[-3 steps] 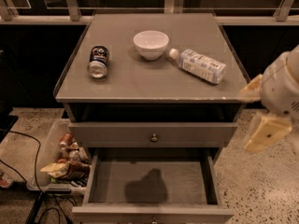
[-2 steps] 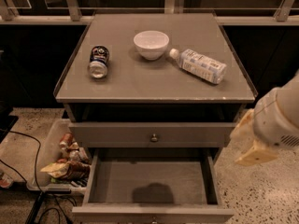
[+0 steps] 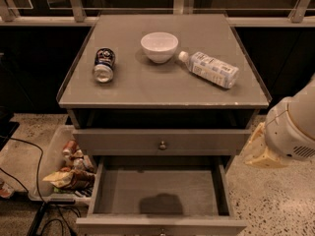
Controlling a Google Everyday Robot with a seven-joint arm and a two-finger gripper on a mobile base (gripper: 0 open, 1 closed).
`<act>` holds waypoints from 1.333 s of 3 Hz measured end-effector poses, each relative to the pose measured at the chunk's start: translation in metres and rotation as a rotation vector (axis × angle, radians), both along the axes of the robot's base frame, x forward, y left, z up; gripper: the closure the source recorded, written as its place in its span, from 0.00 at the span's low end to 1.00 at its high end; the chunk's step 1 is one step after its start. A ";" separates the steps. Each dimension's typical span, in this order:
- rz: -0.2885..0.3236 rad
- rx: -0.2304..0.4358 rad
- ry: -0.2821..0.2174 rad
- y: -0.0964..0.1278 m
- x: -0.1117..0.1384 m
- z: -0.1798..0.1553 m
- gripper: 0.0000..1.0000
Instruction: Close middle drawer
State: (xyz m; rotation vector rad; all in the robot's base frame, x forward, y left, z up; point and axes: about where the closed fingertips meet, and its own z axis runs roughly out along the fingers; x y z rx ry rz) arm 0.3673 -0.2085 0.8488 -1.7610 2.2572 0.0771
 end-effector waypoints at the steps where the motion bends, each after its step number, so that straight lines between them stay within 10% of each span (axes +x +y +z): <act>1: -0.009 0.014 0.037 0.007 0.000 -0.040 1.00; 3: -0.041 0.064 0.047 0.014 -0.003 -0.161 1.00; 4: -0.054 0.071 -0.008 0.015 0.011 -0.161 1.00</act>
Offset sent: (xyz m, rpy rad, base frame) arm 0.0043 0.0169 -0.1948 0.0727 0.0345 -0.0681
